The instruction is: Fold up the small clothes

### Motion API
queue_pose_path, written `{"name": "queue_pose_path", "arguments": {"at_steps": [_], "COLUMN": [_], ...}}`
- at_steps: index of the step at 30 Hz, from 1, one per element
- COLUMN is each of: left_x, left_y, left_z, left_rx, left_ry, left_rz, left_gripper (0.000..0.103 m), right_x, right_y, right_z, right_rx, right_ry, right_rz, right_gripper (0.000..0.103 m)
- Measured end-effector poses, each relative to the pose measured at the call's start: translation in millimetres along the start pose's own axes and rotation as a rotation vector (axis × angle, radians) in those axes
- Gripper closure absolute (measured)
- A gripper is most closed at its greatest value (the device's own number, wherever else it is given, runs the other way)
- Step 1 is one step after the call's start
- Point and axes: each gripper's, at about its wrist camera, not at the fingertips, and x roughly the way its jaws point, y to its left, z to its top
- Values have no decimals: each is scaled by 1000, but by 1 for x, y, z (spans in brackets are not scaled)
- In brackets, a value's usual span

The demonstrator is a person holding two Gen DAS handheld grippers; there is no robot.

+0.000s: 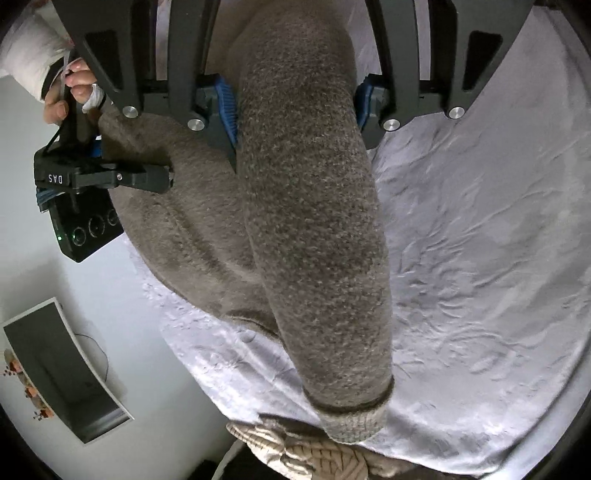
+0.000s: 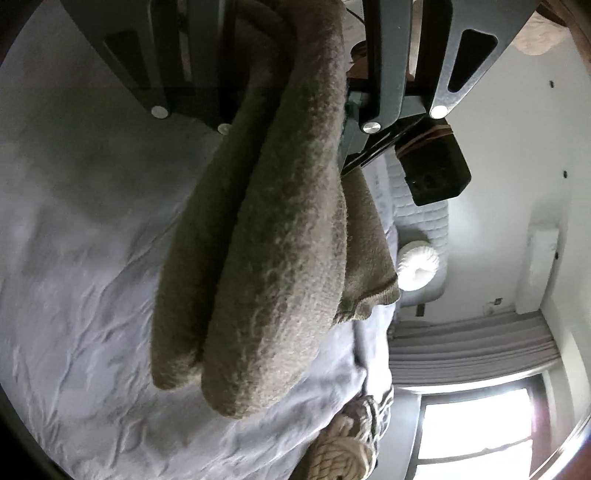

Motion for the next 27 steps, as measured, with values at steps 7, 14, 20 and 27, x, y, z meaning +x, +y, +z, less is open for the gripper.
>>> {"name": "queue_pose_path", "arguments": {"at_steps": [7,14,20,27], "left_x": [-60,-85,-78,-84], "left_y": [16,43,70,78], "left_z": [-35,-94,-143,-162], "left_rx": [-48,-107,-166,-174], "left_ry": [7,85,144,142], "left_rz": [21,103,178,236], "left_gripper": [51,51,51,51], "right_x": [46,98,133,124], "right_y": [20,18,16,52], "right_z": [-49,-94,-105,-92], "right_rx": [26,66,55,-87], "right_ry": [81,178,232,237], "right_rz": [22,-32,-193,-457], "right_gripper": [70,70,69,60]}}
